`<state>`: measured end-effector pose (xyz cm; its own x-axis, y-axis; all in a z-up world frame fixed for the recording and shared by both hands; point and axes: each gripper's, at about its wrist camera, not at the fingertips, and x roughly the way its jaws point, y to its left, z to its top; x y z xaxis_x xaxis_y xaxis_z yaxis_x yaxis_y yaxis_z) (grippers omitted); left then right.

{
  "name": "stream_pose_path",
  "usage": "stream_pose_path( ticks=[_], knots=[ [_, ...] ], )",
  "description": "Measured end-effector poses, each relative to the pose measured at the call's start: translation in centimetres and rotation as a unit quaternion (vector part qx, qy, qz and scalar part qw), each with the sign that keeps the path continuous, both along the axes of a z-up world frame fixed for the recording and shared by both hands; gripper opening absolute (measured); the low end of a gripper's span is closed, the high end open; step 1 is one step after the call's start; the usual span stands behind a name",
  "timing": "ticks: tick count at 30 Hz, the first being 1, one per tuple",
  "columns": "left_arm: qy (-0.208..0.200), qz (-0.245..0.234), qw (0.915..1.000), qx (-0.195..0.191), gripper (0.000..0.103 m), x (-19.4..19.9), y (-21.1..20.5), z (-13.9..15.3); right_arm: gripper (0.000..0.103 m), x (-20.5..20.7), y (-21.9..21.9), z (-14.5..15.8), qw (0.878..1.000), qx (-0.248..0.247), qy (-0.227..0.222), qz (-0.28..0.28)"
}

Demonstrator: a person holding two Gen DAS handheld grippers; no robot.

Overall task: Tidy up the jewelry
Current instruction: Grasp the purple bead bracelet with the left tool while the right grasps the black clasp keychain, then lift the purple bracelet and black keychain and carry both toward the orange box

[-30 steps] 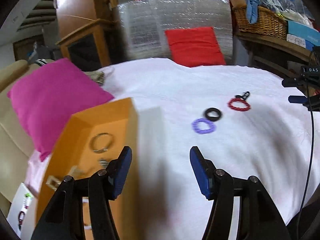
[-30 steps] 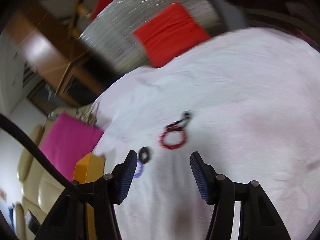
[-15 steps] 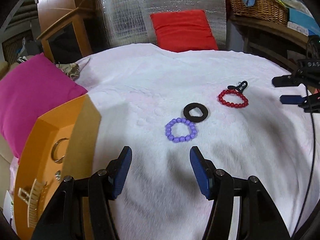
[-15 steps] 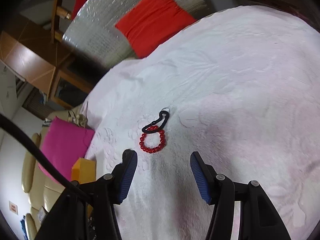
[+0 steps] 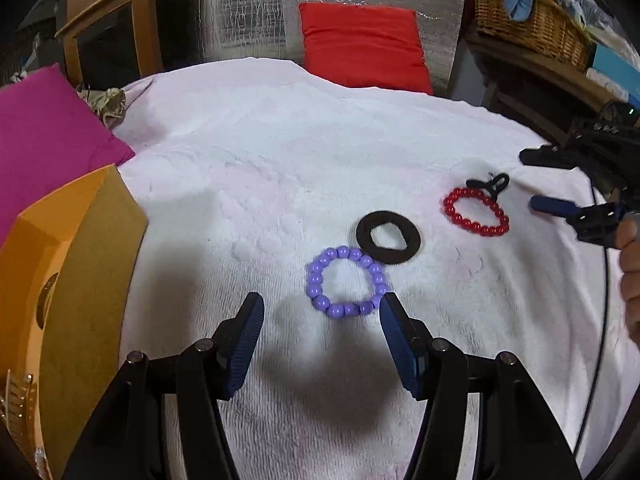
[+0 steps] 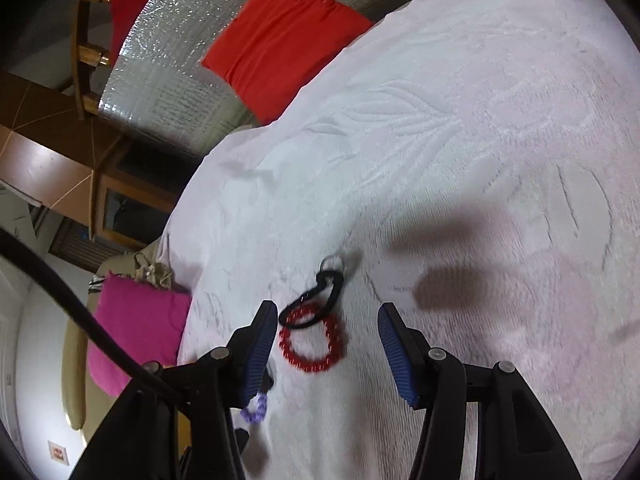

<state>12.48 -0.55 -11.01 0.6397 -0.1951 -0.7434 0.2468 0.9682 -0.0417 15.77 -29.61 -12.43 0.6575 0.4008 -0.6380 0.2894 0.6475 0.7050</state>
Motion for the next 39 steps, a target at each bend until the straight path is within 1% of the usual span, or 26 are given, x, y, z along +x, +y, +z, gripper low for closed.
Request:
stream_pose_path(
  ticks=[2,6,10,13,14,16,17,18,19,20,21,24,29,35,39],
  knots=[
    [0.007,-0.005,0.9998,-0.019,0.061,0.4,0.2,0.0,0.056,0.7,0.0,-0.3,1.0,0.005,0.005,-0.01],
    [0.022,-0.009,0.9991,-0.034,0.061,1.2,0.1,-0.4,0.056,2.0,0.3,-0.9,1.0,-0.002,0.009,-0.023],
    [0.031,-0.02,0.9989,-0.03,0.061,1.7,-0.3,-1.1,0.056,3.0,0.7,-1.5,0.999,-0.015,0.018,-0.032],
    [0.031,-0.022,0.9987,-0.035,0.061,1.9,-0.3,-1.2,0.05,3.6,1.1,-1.4,0.999,-0.031,0.017,-0.04],
    [0.034,-0.021,0.9984,-0.039,0.061,2.0,-0.2,-1.2,0.045,3.8,1.4,-1.4,0.998,-0.041,0.018,-0.04],
    [0.038,-0.016,0.9982,-0.045,0.052,2.3,0.0,-1.3,0.036,4.0,2.0,-1.3,0.997,-0.066,0.023,-0.036],
    [0.041,-0.013,0.9982,-0.042,0.039,2.6,0.1,-1.4,0.025,4.1,2.3,-1.3,0.996,-0.078,0.024,-0.033],
    [0.045,-0.012,0.998,-0.044,0.032,2.7,0.4,-1.4,0.02,4.1,2.5,-1.3,0.996,-0.086,0.025,-0.029],
    [0.047,-0.011,0.9974,-0.053,0.029,2.8,0.6,-1.4,0.02,4.0,2.6,-1.3,0.995,-0.091,0.024,-0.029],
    [0.052,-0.01,0.9965,-0.065,0.017,2.9,1.0,-1.3,0.02,3.8,2.6,-1.1,0.995,-0.092,0.021,-0.031],
    [0.057,-0.008,0.9959,-0.071,0.01,3.0,1.2,-1.3,0.02,3.7,2.5,-1.0,0.995,-0.092,0.019,-0.031],
    [0.061,-0.004,0.995,-0.079,0.009,3.0,1.8,-1.3,0.02,2.9,2.3,-0.1,0.995,-0.091,0.004,-0.03],
    [0.049,-0.012,0.9954,-0.082,0.009,2.1,2.0,-0.5,0.019,0.7,1.6,2.1,0.996,-0.079,-0.025,-0.029],
    [0.027,-0.034,0.9963,-0.074,0.009,0.6,1.8,1.1,0.019,-2.5,1.2,4.6,0.996,-0.06,-0.053,-0.027],
    [0.022,-0.037,0.9964,-0.073,0.009,-0.5,2.3,2.0,0.019,-4.2,1.1,5.5,0.996,-0.06,-0.06,-0.022]
  ],
)
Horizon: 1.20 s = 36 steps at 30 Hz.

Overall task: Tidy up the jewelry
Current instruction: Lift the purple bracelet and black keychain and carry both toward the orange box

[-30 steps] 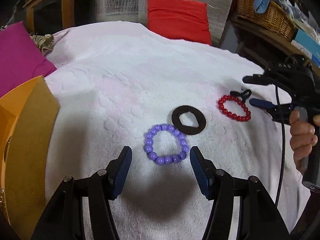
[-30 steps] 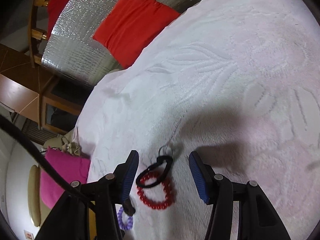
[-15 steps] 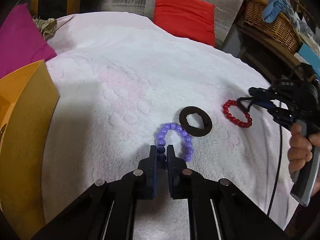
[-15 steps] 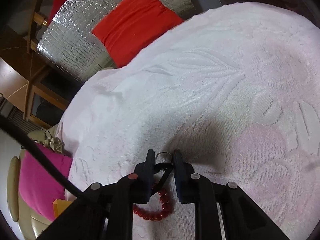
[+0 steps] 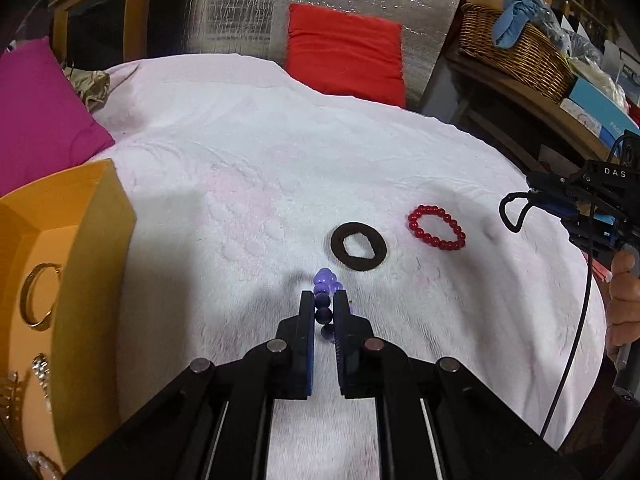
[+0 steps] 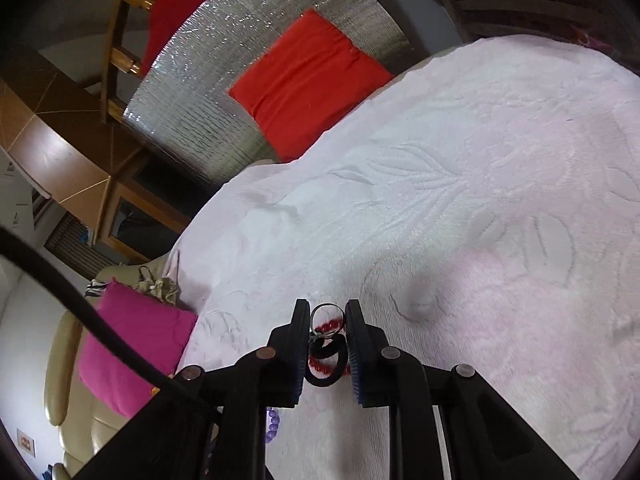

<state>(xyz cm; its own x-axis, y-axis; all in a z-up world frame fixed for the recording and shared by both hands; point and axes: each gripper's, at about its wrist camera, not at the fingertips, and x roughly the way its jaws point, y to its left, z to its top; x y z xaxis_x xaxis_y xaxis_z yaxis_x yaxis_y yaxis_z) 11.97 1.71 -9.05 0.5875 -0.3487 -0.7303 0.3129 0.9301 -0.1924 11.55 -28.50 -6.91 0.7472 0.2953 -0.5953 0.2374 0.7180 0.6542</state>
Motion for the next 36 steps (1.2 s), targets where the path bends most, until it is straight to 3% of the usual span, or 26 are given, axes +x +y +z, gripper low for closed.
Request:
stream_pose_path(
  ticks=[8,19,36],
  knots=[
    [-0.024,-0.007,0.9996,0.016,0.009,-2.5,0.5,1.2,0.02,-0.2,1.9,0.4,1.0,-0.001,-0.003,0.028],
    [-0.074,0.025,0.9952,0.06,0.009,-3.7,1.2,3.3,0.02,-0.1,5.2,0.0,0.997,-0.018,0.001,0.069],
    [-0.125,0.06,0.9861,0.092,0.009,-4.8,2.0,5.3,0.02,0.3,8.3,-0.4,0.994,-0.031,0.002,0.102]
  ],
)
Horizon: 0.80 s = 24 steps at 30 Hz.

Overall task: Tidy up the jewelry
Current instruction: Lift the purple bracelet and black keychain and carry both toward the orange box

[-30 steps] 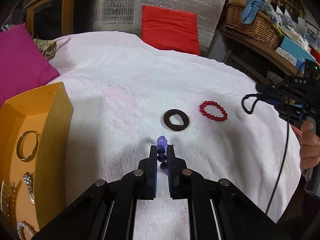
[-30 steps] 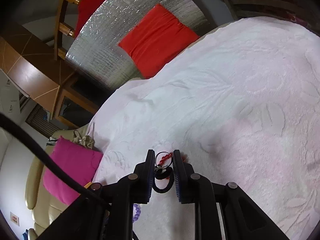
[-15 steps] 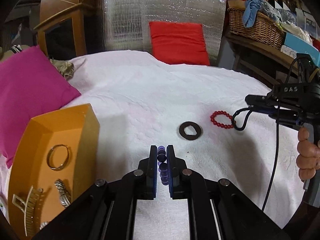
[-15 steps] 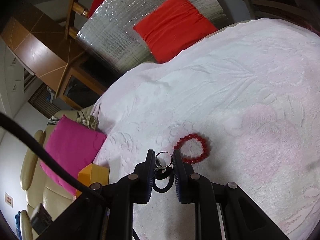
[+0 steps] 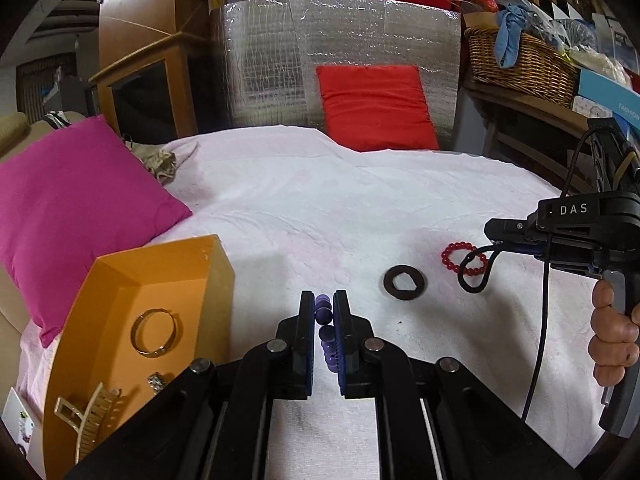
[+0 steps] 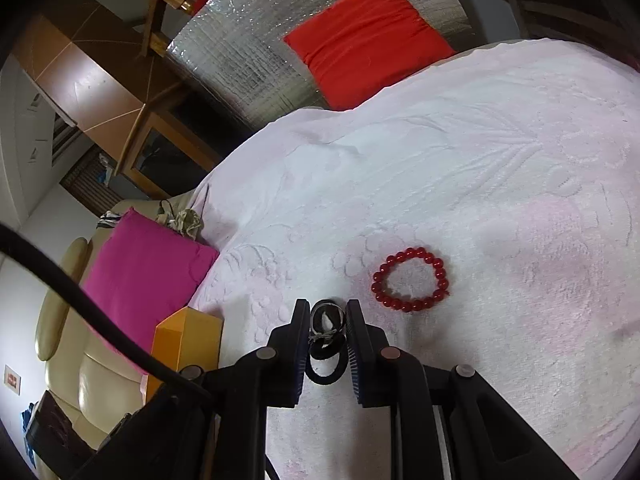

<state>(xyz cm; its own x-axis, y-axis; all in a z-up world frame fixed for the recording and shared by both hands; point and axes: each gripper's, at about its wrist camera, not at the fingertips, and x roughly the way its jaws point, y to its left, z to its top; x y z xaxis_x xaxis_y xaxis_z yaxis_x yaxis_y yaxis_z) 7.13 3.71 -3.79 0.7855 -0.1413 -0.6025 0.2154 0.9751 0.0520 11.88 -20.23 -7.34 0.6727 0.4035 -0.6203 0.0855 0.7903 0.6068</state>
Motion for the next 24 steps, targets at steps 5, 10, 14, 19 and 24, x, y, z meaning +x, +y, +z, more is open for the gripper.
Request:
stream_pose_path(
  ticks=[5,10,14,19,24],
  knots=[
    [-0.007,0.008,0.9999,0.006,0.009,-0.3,0.2,0.2,0.02,0.0,0.4,-0.1,1.0,-0.001,0.001,0.003],
    [-0.012,0.014,0.9998,0.011,0.009,-0.4,0.2,0.4,0.02,-0.1,0.7,0.0,1.0,-0.004,0.0,0.007],
    [-0.018,0.018,0.9995,0.02,0.009,-0.6,0.1,0.5,0.02,-0.1,0.9,0.0,1.0,-0.005,-0.002,0.01],
    [-0.023,0.025,0.9991,0.027,0.009,-0.6,0.0,0.6,0.02,-0.2,1.1,-0.1,1.0,-0.01,-0.002,0.013],
    [-0.025,0.032,0.9987,0.029,0.009,-0.7,0.2,0.8,0.02,-0.3,1.1,-0.1,1.0,-0.013,-0.004,0.017]
  ],
)
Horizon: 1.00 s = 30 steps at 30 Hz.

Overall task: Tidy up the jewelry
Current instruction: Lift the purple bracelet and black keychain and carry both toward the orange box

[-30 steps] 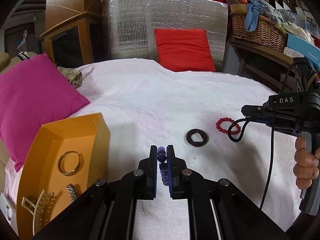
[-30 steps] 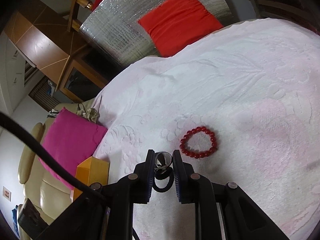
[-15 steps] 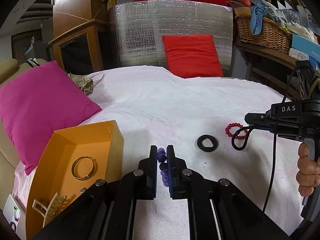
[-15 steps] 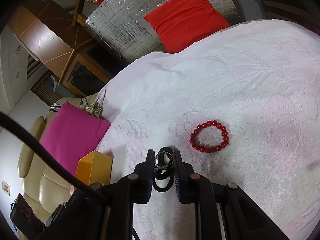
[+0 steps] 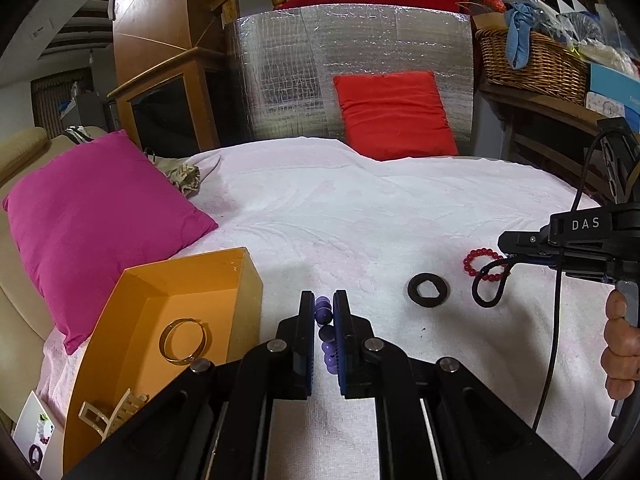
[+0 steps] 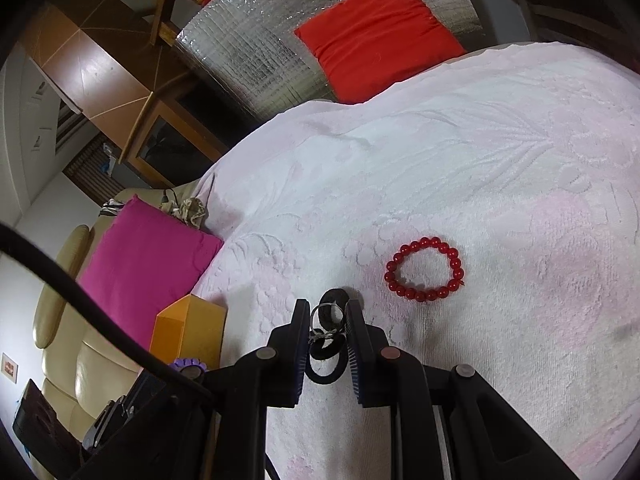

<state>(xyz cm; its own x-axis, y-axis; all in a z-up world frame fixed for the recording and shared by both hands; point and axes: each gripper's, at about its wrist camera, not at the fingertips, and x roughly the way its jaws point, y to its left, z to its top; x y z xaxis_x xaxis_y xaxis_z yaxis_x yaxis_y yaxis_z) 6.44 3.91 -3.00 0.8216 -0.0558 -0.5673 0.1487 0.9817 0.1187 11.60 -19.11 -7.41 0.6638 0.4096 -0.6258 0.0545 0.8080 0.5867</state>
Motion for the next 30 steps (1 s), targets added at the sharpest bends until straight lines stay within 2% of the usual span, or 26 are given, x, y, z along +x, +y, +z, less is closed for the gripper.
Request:
stream_pose_path(
  ticks=[17,30],
  knots=[
    [-0.025,0.026,0.9993,0.006,0.009,-0.7,1.4,1.2,0.02,0.0,1.5,0.0,1.0,-0.003,-0.002,0.011],
    [-0.035,0.052,0.998,-0.01,0.009,-1.3,4.6,2.0,0.02,0.2,4.4,0.3,0.999,0.006,-0.008,0.031]
  ],
)
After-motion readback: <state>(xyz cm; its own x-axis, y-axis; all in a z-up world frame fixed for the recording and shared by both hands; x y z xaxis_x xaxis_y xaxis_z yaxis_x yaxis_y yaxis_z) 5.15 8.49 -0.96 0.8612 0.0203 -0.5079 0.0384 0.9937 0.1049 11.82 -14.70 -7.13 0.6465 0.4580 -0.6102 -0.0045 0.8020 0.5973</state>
